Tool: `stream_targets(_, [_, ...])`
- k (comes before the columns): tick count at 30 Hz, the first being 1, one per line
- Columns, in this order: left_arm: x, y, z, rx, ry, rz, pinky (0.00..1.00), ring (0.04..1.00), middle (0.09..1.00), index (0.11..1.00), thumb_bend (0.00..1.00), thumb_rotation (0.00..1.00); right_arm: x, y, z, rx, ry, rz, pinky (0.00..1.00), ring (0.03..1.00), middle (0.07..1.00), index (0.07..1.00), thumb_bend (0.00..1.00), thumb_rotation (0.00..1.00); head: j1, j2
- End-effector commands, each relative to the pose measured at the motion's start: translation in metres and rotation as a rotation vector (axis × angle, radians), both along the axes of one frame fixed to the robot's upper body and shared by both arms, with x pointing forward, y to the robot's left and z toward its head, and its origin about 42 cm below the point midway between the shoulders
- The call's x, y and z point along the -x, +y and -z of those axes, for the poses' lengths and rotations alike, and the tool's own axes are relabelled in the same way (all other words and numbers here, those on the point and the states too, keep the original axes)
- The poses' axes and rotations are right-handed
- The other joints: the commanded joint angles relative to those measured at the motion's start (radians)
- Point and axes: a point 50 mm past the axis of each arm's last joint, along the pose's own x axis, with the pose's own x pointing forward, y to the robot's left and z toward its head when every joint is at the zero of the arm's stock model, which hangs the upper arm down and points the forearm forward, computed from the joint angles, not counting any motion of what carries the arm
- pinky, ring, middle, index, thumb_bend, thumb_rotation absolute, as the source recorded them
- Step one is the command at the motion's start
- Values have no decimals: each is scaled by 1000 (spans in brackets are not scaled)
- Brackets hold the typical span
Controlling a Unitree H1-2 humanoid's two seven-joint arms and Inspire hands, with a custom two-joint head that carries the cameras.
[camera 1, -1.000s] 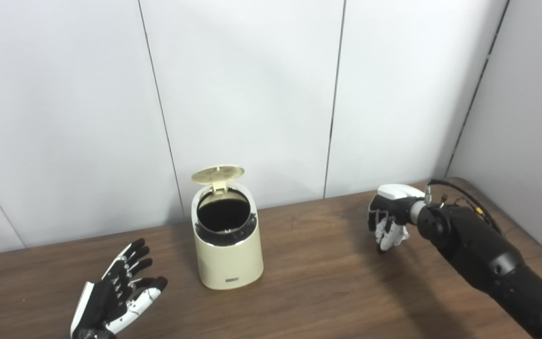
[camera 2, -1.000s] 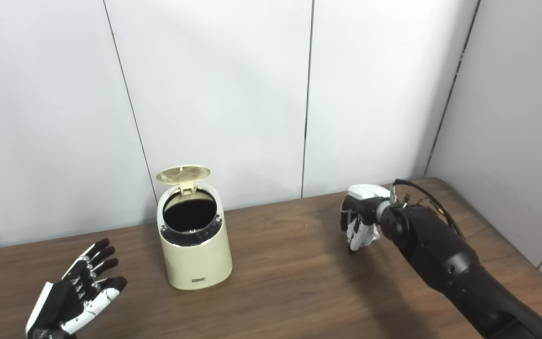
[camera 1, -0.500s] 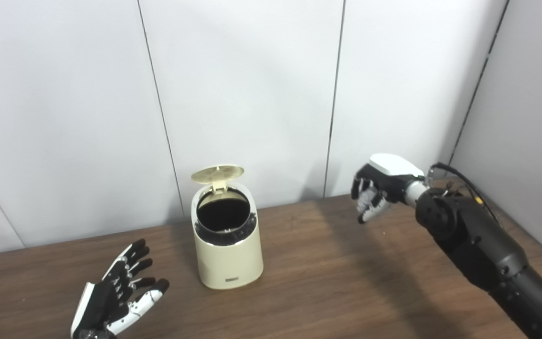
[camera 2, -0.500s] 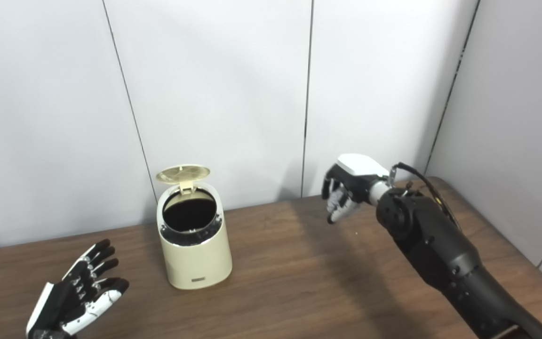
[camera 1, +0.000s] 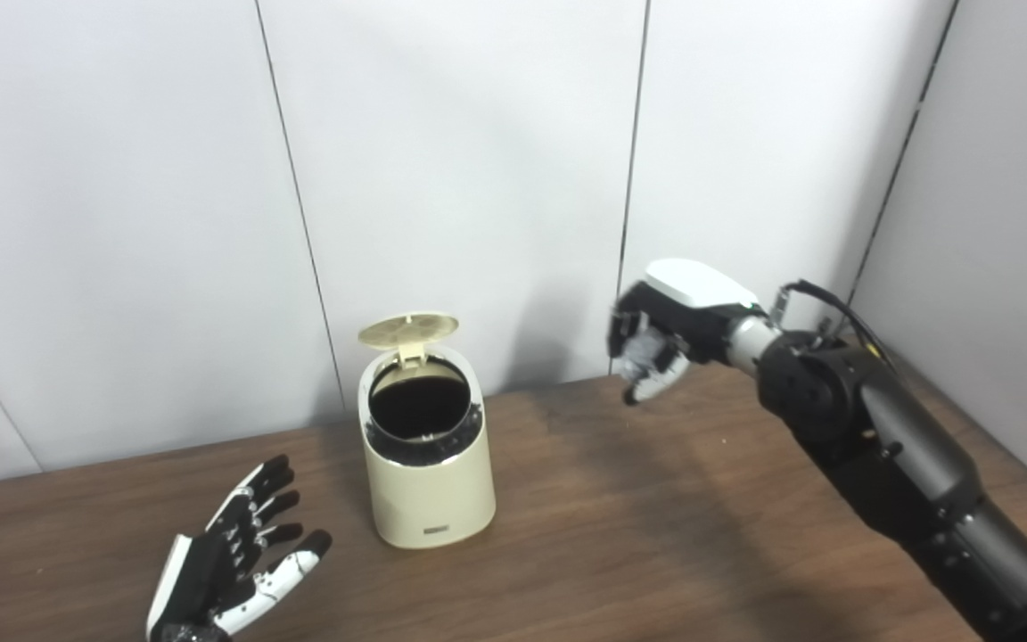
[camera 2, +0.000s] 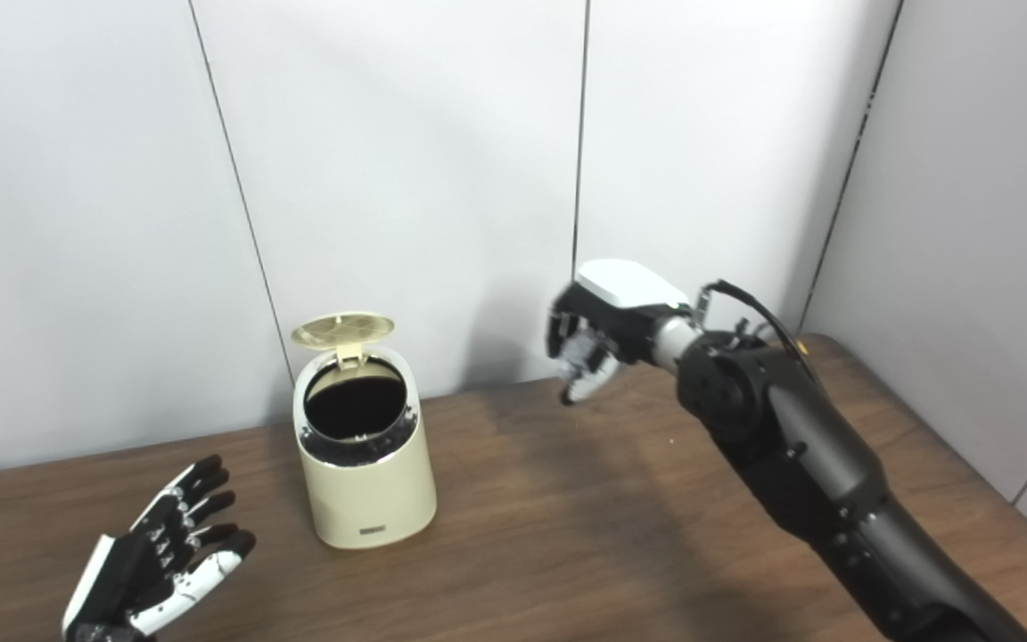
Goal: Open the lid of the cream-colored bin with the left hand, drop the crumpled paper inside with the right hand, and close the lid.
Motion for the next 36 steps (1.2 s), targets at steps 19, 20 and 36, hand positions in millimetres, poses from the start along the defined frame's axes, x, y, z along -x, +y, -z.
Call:
stream_targets(19, [-10,-20,-11,10,-66,8,747,858,891,940,688,253,10,97,-66,-101,-149,-250,407,424,503,480,519,0,94,-1])
stream_targets(20, [-10,-21,-10,10,-66,8,745,856,890,940,689,252,10,101,-66,-111,-144,-253,405,425,503,480,520,0,98,-1])
stream_targets(36, [-10,-30,-10,17,-63,9,739,858,893,938,694,251,9,146,-54,-136,-127,-304,389,411,504,482,519,0,143,4])
